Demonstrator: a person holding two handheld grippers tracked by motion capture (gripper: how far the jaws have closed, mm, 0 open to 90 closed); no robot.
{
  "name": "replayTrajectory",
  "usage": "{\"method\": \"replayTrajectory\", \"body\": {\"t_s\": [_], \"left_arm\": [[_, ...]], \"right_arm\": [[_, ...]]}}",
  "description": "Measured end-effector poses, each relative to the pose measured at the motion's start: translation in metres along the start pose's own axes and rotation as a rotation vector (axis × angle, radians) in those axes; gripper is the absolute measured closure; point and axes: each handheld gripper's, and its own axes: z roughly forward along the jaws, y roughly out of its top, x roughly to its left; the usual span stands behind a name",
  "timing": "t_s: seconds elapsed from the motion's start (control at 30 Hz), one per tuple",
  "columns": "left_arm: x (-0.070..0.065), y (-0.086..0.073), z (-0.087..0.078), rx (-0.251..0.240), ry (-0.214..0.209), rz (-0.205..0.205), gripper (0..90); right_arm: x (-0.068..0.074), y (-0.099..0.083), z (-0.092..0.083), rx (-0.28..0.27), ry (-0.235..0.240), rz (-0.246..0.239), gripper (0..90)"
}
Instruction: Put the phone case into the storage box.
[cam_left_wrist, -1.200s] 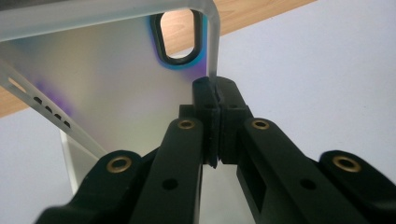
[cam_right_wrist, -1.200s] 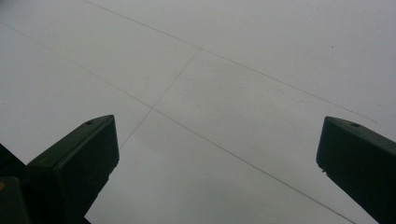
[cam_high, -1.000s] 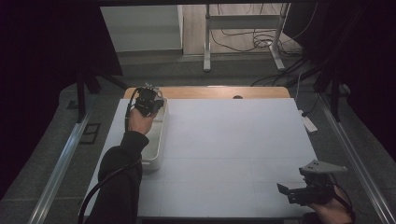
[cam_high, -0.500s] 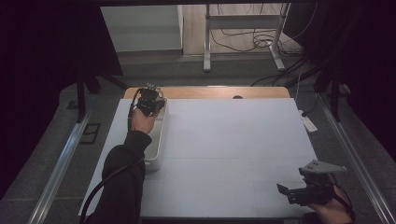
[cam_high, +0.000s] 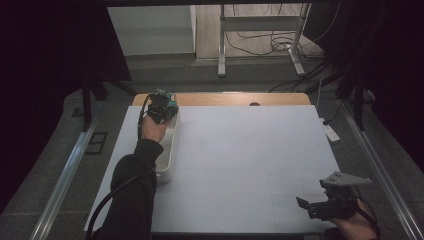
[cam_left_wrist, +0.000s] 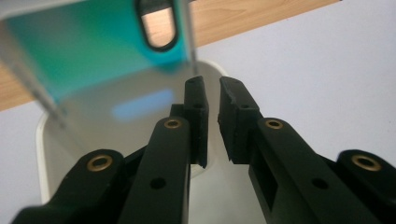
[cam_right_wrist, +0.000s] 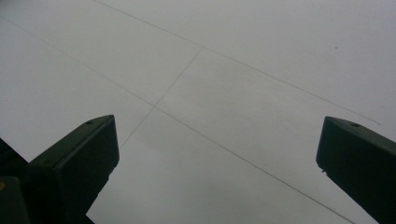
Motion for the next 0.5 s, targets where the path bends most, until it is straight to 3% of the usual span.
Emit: {"method": "replayTrajectory", "body": {"t_s": [0.23, 0.5], "left_arm": [[-0.001, -0.001, -0.005, -0.012, -0.018, 0.001, 74.9], [0.002, -0.002, -0.015, -0.039, -0.043, -0.038, 66.9]], "right_arm": [[0.0, 0.0, 0.0, -0.002, 0.001, -0.004, 0.0], [0.0, 0.0, 0.0, 0.002, 0.0, -0.005, 0.0]]}}
